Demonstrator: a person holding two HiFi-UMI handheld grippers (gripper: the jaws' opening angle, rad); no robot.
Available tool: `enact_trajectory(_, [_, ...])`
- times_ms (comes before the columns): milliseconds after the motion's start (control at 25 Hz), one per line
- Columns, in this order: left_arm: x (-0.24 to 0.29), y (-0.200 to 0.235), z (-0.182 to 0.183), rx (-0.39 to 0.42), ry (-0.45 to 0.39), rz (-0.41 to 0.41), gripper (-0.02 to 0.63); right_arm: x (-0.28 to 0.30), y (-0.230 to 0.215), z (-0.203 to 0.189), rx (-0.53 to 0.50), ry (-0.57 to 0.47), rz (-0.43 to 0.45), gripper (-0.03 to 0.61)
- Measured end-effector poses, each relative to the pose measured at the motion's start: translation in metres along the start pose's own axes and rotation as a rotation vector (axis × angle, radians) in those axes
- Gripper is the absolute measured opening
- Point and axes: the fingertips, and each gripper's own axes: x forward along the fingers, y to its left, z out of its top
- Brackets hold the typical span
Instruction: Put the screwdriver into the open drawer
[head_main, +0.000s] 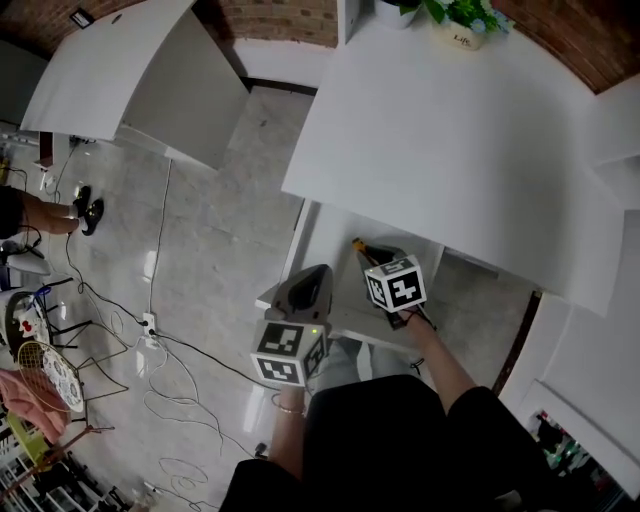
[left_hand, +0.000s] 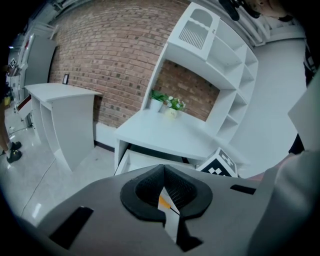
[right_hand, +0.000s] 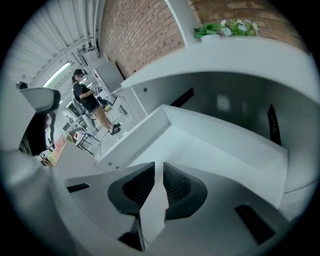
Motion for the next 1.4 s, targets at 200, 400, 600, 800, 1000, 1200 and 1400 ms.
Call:
enact_trajectory(200, [-0.021,-0.007,0.017,0.006,-0.053,0.002,0.008,-0.043,0.021,0.026,-0.031,-0.084,0.028,0.035])
enact_trajectory(400, [-0.030,-0.011,0.020,0.034,-0.094,0.015,0.008,-0.074,0.030,0.046,-0.034,-0.180,0.070,0.029])
enact_trajectory(600, [-0.053,-0.021,0.046,0.050,-0.164,0.023,0.008,-0.126,0.045,0.075,-0.054,-0.281,0.104,0.025])
enact_trajectory(800, [-0.082,-0.029,0.076,0.075,-0.240,0.039,0.008,-0.178,0.062,0.107,-0.078,-0.389,0.127,0.020])
enact_trajectory(1000, [-0.102,-0.032,0.093,0.101,-0.296,0.066,0.008,-0.218,0.072,0.133,-0.116,-0.484,0.145,0.017])
enact_trajectory(1200, [-0.119,-0.032,0.111,0.121,-0.352,0.100,0.009,-0.250,0.076,0.156,-0.148,-0.574,0.146,0.015])
enact_trajectory(1400, [-0.137,-0.029,0.128,0.145,-0.406,0.134,0.009,-0.276,0.079,0.174,-0.167,-0.655,0.146,0.015])
